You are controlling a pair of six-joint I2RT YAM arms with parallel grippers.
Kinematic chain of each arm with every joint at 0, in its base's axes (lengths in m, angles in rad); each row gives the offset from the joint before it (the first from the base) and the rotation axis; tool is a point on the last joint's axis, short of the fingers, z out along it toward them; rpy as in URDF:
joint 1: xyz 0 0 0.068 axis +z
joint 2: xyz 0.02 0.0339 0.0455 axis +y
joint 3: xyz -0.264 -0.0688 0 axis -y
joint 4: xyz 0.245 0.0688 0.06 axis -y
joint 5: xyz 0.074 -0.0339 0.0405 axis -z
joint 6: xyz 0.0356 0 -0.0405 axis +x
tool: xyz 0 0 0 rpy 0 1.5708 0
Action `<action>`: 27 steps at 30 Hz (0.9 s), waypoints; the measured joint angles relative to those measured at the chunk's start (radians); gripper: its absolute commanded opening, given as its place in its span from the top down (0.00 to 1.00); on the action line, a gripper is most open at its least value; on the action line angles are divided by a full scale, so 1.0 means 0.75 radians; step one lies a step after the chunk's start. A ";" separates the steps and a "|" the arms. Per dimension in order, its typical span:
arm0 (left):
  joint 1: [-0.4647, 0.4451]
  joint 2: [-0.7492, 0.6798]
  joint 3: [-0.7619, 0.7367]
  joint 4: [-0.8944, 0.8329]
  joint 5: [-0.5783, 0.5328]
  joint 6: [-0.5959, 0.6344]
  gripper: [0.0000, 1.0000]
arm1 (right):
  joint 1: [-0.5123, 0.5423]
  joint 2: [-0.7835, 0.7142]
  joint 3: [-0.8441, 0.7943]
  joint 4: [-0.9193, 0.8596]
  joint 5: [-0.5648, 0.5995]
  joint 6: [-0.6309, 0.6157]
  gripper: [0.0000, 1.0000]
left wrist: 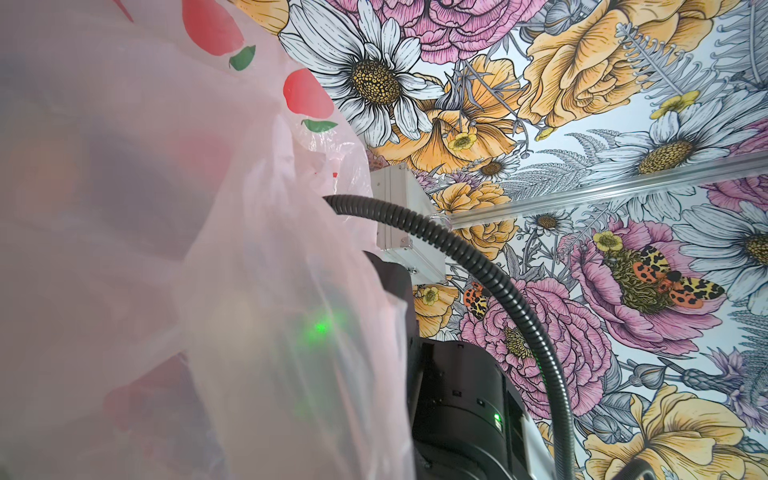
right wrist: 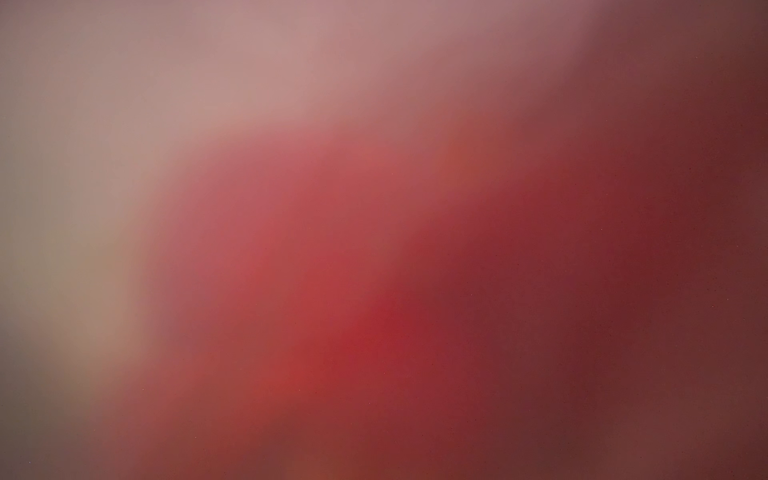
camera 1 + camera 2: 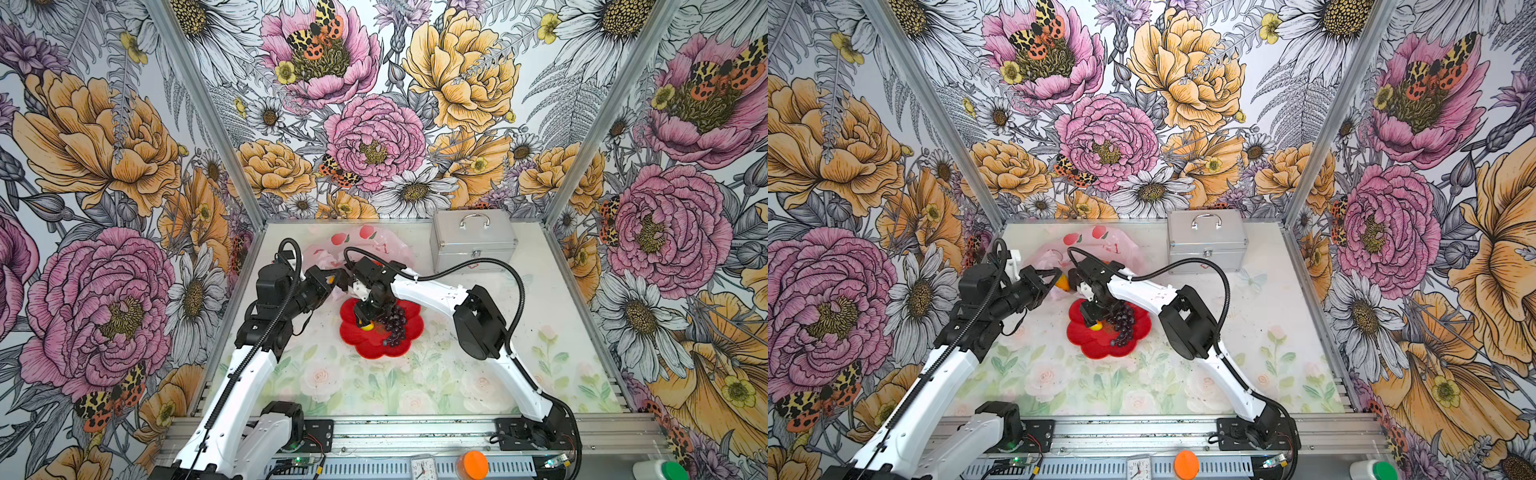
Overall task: Place the fruits into the plastic bag
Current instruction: 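Lower the right gripper onto the red-yellow mango and close on it, then lift the mango and carry it to the pink bag mouth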
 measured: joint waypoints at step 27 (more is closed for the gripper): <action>-0.033 0.023 0.002 -0.002 0.000 0.033 1.00 | -0.128 -0.779 -0.675 -0.053 -0.550 0.142 0.52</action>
